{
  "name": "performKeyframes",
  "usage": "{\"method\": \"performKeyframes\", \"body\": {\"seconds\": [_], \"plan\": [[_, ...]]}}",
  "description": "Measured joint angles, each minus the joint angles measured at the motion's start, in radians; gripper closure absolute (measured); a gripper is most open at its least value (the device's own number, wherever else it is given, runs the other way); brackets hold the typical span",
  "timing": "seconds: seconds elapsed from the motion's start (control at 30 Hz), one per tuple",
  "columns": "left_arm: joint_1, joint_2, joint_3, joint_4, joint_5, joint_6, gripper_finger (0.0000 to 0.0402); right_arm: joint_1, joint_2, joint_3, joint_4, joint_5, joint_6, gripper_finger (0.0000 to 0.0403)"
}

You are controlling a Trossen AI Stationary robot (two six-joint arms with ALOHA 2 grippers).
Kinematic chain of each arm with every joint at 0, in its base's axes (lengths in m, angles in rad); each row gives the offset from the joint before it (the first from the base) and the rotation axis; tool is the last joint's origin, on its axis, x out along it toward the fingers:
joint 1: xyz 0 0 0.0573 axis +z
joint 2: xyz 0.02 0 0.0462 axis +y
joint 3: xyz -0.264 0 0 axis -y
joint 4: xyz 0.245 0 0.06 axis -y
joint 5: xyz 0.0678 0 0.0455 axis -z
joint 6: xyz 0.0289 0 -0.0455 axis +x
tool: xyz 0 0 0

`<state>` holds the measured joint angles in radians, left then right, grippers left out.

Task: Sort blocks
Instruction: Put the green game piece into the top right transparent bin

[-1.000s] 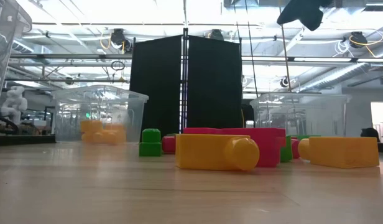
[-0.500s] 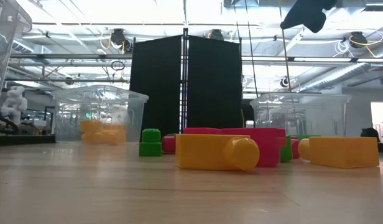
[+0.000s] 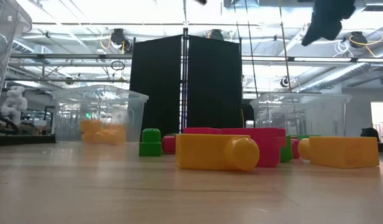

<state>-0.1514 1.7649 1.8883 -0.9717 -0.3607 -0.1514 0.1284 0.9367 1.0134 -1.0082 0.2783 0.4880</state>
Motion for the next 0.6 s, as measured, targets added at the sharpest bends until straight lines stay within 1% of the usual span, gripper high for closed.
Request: {"method": "performKeyframes", "body": {"seconds": [0.1, 0.17, 0.2, 0.33, 0.4, 0.5, 0.6], "plan": [[0.006, 0.0, -0.077, -0.032, 0.0, -0.002, 0.0258, 0.0, 0.0, 0.0, -0.038, 0.0, 0.024, 0.0397], [0.012, 0.0, -0.126, -0.048, 0.0, -0.066, 0.0258, 0.0, 0.0, 0.0, -0.043, 0.0, 0.04, 0.0397], [0.019, 0.0, -0.15, -0.051, 0.0, -0.141, 0.0258, 0.0, 0.0, 0.0, -0.043, 0.0, 0.048, 0.0397], [0.044, 0.001, -0.245, -0.113, 0.023, -0.562, 0.0258, 0.0, 0.0, 0.0, -0.043, 0.0, 0.064, 0.0397], [0.042, 0.001, -0.288, -0.132, 0.031, -0.709, 0.0258, 0.0, 0.0, 0.0, -0.043, 0.002, 0.069, 0.0397], [0.038, 0.0, -0.35, -0.123, 0.017, -0.838, 0.0258, 0.0, 0.0, 0.0, -0.042, 0.003, 0.07, 0.0397], [0.05, 0.0, -0.403, -0.04, -0.03, -0.87, 0.0258, 0.0, 0.0, 0.0, -0.041, 0.003, 0.077, 0.0397]]}}
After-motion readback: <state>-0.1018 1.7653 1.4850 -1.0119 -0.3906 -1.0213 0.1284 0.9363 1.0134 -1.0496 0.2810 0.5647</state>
